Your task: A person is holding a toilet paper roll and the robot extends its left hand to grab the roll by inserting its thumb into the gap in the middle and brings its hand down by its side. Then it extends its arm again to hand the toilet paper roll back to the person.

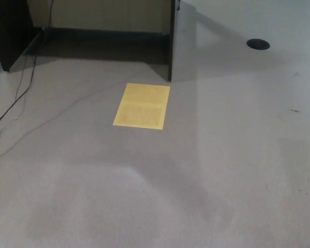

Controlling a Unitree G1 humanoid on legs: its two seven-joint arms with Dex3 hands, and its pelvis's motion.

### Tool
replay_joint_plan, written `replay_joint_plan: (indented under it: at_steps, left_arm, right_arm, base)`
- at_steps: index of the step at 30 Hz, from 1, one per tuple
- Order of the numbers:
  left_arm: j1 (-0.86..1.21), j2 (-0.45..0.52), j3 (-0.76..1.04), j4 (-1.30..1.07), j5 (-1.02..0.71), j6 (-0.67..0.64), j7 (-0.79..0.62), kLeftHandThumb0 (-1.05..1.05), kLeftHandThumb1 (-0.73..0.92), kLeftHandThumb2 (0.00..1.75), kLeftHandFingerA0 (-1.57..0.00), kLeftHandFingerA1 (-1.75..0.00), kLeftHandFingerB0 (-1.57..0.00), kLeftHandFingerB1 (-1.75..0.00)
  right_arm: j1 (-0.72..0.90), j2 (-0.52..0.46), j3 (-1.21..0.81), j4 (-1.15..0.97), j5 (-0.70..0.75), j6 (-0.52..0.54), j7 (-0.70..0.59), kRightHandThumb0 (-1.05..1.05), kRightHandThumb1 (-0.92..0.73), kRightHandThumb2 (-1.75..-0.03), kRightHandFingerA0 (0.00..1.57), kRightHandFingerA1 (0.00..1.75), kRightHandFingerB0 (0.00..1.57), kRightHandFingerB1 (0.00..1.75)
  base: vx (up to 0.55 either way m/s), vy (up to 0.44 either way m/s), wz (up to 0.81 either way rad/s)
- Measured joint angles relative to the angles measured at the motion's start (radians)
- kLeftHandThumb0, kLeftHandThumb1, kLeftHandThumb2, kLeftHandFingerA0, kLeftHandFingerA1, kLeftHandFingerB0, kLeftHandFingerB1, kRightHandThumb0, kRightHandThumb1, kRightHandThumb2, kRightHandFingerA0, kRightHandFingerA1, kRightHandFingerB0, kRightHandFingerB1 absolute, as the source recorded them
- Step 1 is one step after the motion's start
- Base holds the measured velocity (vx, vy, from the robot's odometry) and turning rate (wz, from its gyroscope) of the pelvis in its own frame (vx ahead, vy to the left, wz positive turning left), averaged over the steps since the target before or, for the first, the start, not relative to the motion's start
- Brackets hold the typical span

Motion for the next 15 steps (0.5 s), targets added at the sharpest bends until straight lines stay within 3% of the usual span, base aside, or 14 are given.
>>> replay_joint_plan:
  at_steps: [2, 3, 4, 8, 9, 10, 11, 12, 14, 15]
  left_arm:
    - [0.004, 0.002, 0.009, 0.001, 0.000, -0.026, 0.004, -0.30, 0.50, 0.62, -0.18, -0.36, -0.15, -0.31]
    - [0.007, 0.002, 0.017, -0.001, -0.002, -0.041, 0.004, -0.29, 0.50, 0.61, -0.18, -0.35, -0.15, -0.31]
    - [0.009, 0.002, 0.022, -0.006, -0.003, -0.050, 0.004, -0.27, 0.50, 0.60, -0.17, -0.34, -0.15, -0.30]
    - [0.023, -0.001, 0.040, -0.050, -0.022, -0.081, -0.005, -0.29, 0.47, 0.58, -0.18, -0.34, -0.16, -0.30]
    - [0.025, -0.001, 0.044, -0.063, -0.026, -0.090, -0.007, -0.31, 0.46, 0.58, -0.18, -0.36, -0.15, -0.30]
    - [0.027, -0.001, 0.047, -0.077, -0.028, -0.098, -0.008, -0.31, 0.46, 0.58, -0.18, -0.36, -0.15, -0.30]
    - [0.029, -0.001, 0.048, -0.094, -0.028, -0.107, -0.008, -0.30, 0.45, 0.59, -0.17, -0.36, -0.14, -0.30]
    - [0.035, -0.001, 0.049, -0.125, -0.029, -0.116, -0.009, -0.19, 0.33, 0.86, -0.08, -0.51, -0.07, -0.50]
    - [0.046, -0.001, 0.051, -0.206, -0.030, -0.122, -0.010, -0.22, 0.30, 0.85, -0.08, -0.51, -0.06, -0.49]
    - [0.049, -0.001, 0.052, -0.248, -0.031, -0.125, -0.011, -0.41, 0.44, 0.53, -0.21, -0.33, -0.19, -0.28]
  right_arm:
    - [-0.001, -0.005, 0.009, 0.012, -0.005, -0.012, 0.000, -0.38, -0.69, -0.59, 0.66, 0.66, 0.36, 0.35]
    - [-0.001, -0.007, 0.012, 0.019, -0.007, -0.020, 0.000, -0.45, -0.55, -0.85, 0.63, 0.72, 0.31, 0.49]
    - [-0.001, -0.007, 0.014, 0.024, -0.009, -0.025, 0.000, -0.40, -0.68, -0.60, 0.67, 0.69, 0.36, 0.35]
    - [-0.001, -0.008, 0.020, 0.034, -0.016, -0.040, 0.000, -0.38, -0.70, -0.60, 0.66, 0.64, 0.36, 0.35]
    - [-0.003, -0.008, 0.021, 0.035, -0.017, -0.043, 0.001, -0.44, -0.55, -0.87, 0.61, 0.70, 0.29, 0.48]
    - [-0.005, -0.008, 0.021, 0.035, -0.019, -0.045, 0.001, -0.44, -0.55, -0.87, 0.61, 0.70, 0.29, 0.48]
    - [-0.007, -0.008, 0.021, 0.036, -0.020, -0.047, 0.001, -0.40, -0.69, -0.60, 0.66, 0.67, 0.35, 0.35]
    - [-0.010, -0.008, 0.021, 0.037, -0.021, -0.049, 0.002, -0.40, -0.68, -0.60, 0.66, 0.68, 0.35, 0.35]
    - [-0.010, -0.008, 0.021, 0.039, -0.023, -0.052, 0.002, -0.40, -0.67, -0.60, 0.66, 0.68, 0.36, 0.36]
    - [-0.010, -0.008, 0.021, 0.040, -0.024, -0.054, 0.002, -0.40, -0.67, -0.60, 0.66, 0.69, 0.36, 0.36]
  base:
    - [0.00, 0.000, 0.00]
    - [0.00, 0.000, 0.00]
    - [0.00, 0.000, 0.00]
    - [0.00, 0.000, 0.00]
    - [0.00, 0.000, 0.00]
    - [0.00, 0.000, 0.00]
    - [0.00, 0.000, 0.00]
    - [0.00, 0.000, 0.00]
    - [0.00, 0.000, 0.00]
    - [0.00, 0.000, 0.00]
